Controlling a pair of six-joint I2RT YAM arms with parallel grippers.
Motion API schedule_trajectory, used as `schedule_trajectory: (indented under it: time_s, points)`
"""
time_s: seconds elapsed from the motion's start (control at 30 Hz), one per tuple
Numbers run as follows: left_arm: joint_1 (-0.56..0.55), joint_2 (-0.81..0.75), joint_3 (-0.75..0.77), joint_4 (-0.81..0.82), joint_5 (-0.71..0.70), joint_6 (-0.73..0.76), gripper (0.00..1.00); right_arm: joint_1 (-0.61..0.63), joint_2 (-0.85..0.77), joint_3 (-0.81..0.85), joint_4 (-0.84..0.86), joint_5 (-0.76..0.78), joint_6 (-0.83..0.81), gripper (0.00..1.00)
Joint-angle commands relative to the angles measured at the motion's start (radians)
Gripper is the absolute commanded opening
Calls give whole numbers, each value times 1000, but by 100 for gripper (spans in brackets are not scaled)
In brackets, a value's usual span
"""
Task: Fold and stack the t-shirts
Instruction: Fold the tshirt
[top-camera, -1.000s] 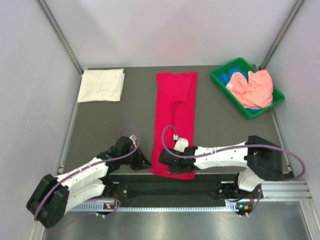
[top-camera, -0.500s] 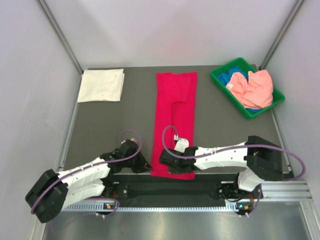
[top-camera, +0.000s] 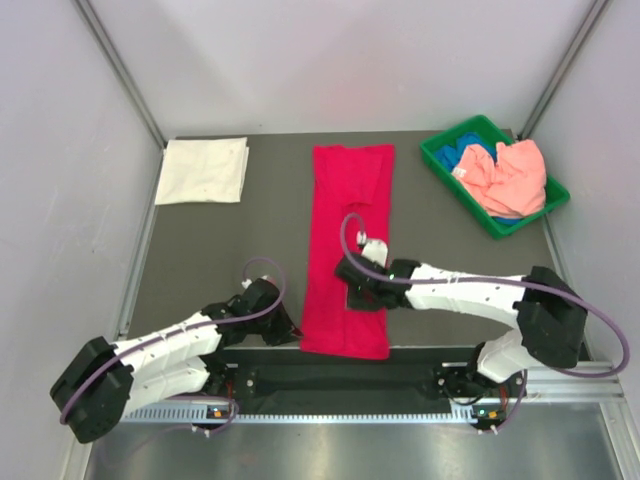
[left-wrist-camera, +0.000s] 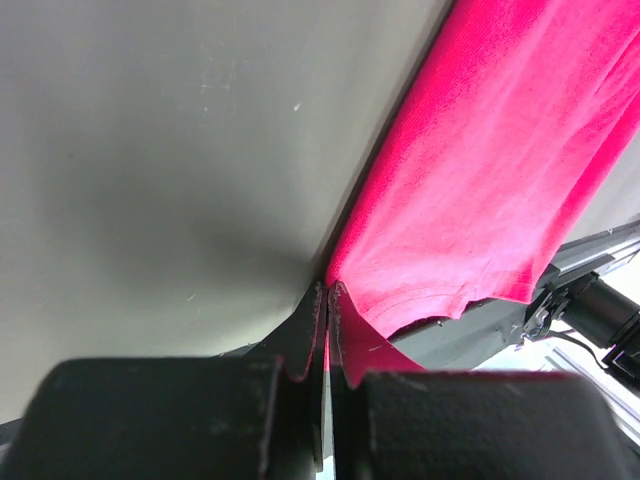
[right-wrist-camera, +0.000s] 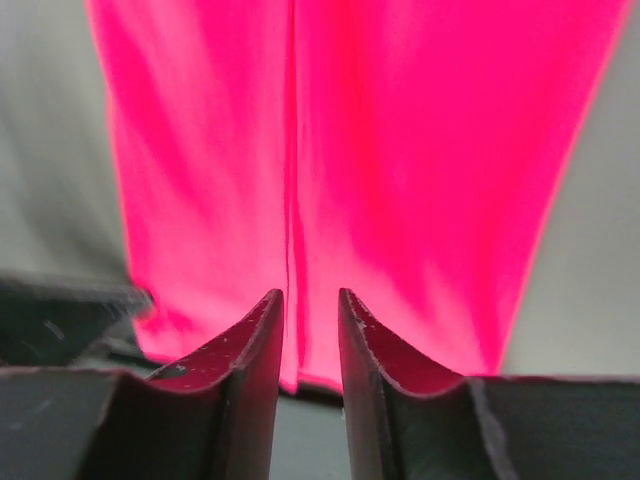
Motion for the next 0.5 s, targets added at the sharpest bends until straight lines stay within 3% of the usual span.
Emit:
schedule_trajectory:
  time_s: [0.0, 0.17, 0.47]
  points:
    - [-5, -4, 1, -90, -56, 26, 0, -140, -55, 109, 79, -10, -261, 31]
    - [-10, -10, 2, -87, -57, 25, 0, -296, 64, 252, 132, -10, -517, 34]
    - [-19, -21, -4, -84, -57, 19, 0, -427, 363, 520, 205, -39, -691, 30]
